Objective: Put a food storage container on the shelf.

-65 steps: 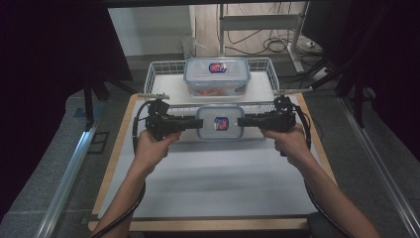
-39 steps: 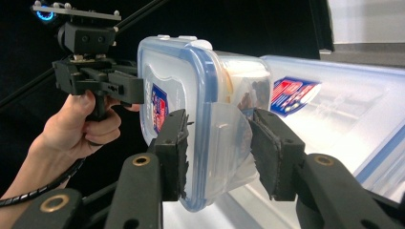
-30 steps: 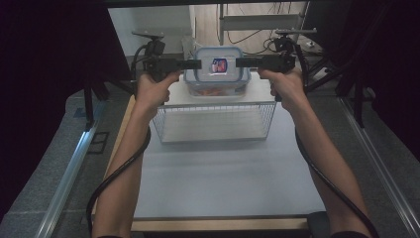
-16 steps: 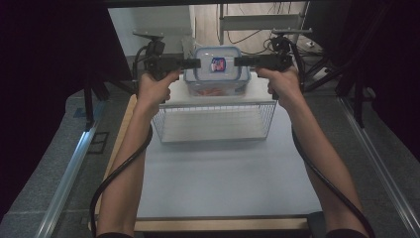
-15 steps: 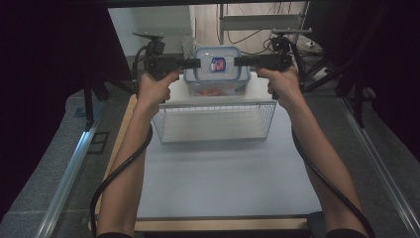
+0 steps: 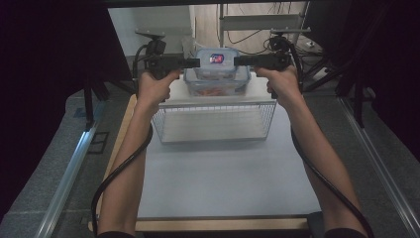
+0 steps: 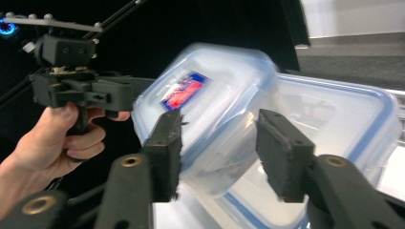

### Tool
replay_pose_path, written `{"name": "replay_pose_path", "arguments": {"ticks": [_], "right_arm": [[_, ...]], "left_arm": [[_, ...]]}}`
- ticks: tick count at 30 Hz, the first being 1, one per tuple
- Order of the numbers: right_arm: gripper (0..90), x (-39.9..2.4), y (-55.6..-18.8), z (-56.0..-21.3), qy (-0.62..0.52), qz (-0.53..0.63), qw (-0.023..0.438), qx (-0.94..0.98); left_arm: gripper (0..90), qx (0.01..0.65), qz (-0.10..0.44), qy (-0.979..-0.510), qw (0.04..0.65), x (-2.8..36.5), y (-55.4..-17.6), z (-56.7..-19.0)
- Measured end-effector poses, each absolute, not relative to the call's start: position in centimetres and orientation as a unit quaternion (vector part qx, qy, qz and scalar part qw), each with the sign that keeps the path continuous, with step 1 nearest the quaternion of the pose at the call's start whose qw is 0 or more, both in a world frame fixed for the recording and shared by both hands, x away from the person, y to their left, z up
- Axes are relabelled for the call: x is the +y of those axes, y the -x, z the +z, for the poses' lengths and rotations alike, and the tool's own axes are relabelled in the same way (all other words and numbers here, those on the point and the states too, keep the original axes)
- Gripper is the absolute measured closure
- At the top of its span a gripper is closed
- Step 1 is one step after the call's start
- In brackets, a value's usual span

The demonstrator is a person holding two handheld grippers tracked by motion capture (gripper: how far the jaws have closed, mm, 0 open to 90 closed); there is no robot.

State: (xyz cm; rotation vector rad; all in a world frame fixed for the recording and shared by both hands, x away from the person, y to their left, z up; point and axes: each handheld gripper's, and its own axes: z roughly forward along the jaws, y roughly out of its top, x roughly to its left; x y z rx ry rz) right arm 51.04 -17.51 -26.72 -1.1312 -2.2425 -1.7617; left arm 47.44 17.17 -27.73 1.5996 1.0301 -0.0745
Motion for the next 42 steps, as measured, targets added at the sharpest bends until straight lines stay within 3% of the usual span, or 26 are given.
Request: {"name": "replay_pose_path", "arguments": {"ticks": [8, 11, 15, 22, 28, 42], "right_arm": [[49.6, -17.9, -51.1, -26.6, 0.371, -0.576, 0.024, -0.728], [52.6, -18.0, -50.7, -26.4, 0.365, -0.579, 0.012, -0.729], [61.8, -18.2, -49.4, -25.9, 0.345, -0.574, -0.026, -0.742], [89.1, -17.7, -46.3, -26.6, 0.294, -0.551, -0.079, -0.777], [89.3, -16.0, -45.9, -28.3, 0.275, -0.537, -0.089, -0.792], [89.3, -15.2, -46.9, -29.2, 0.290, -0.533, -0.093, -0.790]], "left_arm": [[44.9, 0.442, -0.025, -0.685, 0.579, 17.2, -47.2, -27.8], [41.1, 0.436, -0.020, -0.683, 0.586, 17.2, -46.9, -27.5], [33.4, 0.420, 0.013, -0.684, 0.596, 17.5, -45.8, -27.2], [17.3, 0.386, 0.113, -0.706, 0.583, 17.4, -42.8, -27.6], [9.8, 0.368, 0.152, -0.713, 0.577, 17.1, -40.8, -28.6], [8.9, 0.361, 0.160, -0.724, 0.566, 17.2, -39.6, -29.8]]}}
